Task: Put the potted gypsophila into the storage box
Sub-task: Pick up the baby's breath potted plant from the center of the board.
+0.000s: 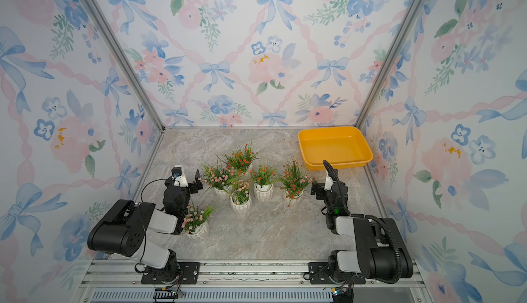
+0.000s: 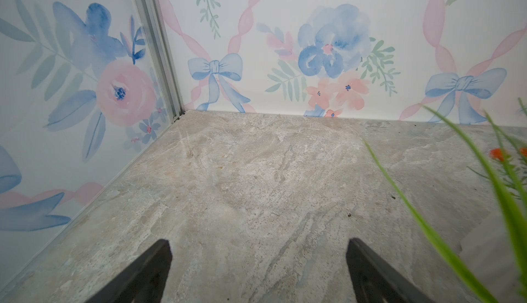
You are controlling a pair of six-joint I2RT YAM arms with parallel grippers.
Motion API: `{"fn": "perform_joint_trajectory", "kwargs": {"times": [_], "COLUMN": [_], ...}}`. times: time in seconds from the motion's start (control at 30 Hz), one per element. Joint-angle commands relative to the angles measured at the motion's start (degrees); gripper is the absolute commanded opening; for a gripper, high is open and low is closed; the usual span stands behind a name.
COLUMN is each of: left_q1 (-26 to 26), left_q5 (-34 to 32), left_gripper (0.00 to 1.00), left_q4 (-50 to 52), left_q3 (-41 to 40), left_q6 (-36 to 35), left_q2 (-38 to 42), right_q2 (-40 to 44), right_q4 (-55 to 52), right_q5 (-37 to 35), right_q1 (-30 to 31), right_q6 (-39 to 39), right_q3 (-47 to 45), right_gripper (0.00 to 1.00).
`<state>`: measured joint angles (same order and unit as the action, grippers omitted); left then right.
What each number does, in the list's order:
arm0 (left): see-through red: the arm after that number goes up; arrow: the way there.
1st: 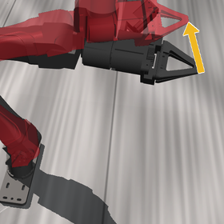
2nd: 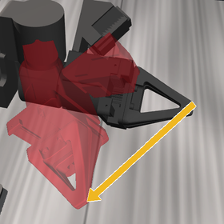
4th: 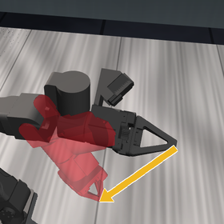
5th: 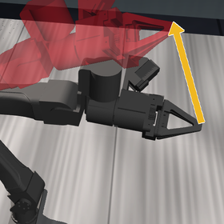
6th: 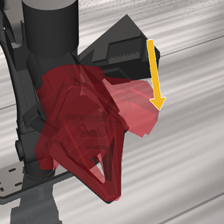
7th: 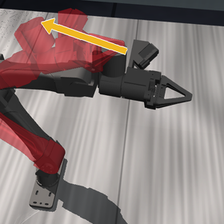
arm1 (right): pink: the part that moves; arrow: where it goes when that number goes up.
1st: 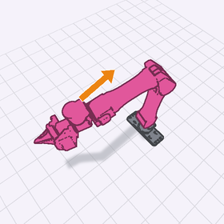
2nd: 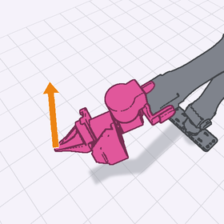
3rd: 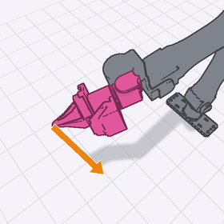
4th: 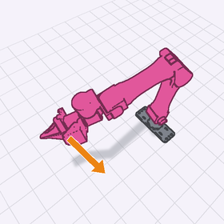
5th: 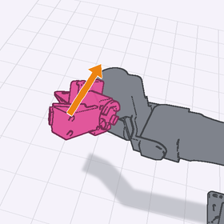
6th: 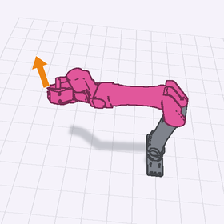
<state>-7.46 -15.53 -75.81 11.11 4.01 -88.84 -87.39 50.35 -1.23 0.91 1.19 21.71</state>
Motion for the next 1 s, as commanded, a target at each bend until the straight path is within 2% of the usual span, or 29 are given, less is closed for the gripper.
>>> {"fn": "perform_joint_trajectory", "kwargs": {"times": [0.0,0.1,0.17,0.2,0.3,0.33,0.4,0.5,0.57,0.67,0.83,0.97], "left_q1": [0.08,0.08,-0.04,-0.32,-1.64,-1.76,-2.24,-5.24,-7.92,-11.19,-17.72,-24.2], "left_q5": [0.67,0.61,0.17,-0.72,-1.34,-0.45,0.81,-0.11,-2.13,-2.26,0.68,3.12], "left_gripper": [0.98,0.98,0.98,0.98,0.98,0.98,0.98,0.98,0.98,0.98,0.97,0.98], "left_q4": [-1.53,-1.53,-1.44,0.18,14.18,17.89,22.36,33.13,42.52,50.45,53.7,56.4], "left_q3": [-0.3,-0.36,-0.12,0.32,4.74,6.23,8.66,15.78,21.93,29.08,36.02,42.02], "left_q6": [-1.05,-1.06,-1.39,-1.53,-2.67,-2.7,-0.62,5.18,11.56,22.32,38.92,43.21], "left_q2": [-0.19,-0.06,0.52,1.82,10.19,12.87,16.9,21.05,22.5,23.36,21.79,17.11], "right_q2": [-1.29,-1.29,-0.38,1.01,6.08,6.96,8.93,11.93,13.0,12.55,9.94,7.18], "right_q4": [1.2,1.14,-1.24,-5.21,-30.46,-35.73,-39.05,-43.41,-48.28,-56.39,-62.86,-70.25], "right_q5": [0.61,0.8,-3.41,-4.78,-1.58,-0.2,1.8,1.09,-1.12,-0.5,0.19,1.58], "right_q1": [-0.01,-0.04,0.83,1.09,0.38,0.24,0.46,1.27,2.16,5.18,16.4,23.57], "right_q6": [-0.49,-0.4,-0.16,0.08,-0.82,-1.37,-1.58,4.78,12.03,20.98,30.86,38.71], "right_q3": [0.96,1.04,2.03,3.42,15.65,19.45,23.22,29.0,33.77,41.27,49.43,56.48], "right_gripper": [0.97,0.97,0.97,0.97,0.97,0.97,0.97,0.97,0.97,0.97,0.97,0.97]}}
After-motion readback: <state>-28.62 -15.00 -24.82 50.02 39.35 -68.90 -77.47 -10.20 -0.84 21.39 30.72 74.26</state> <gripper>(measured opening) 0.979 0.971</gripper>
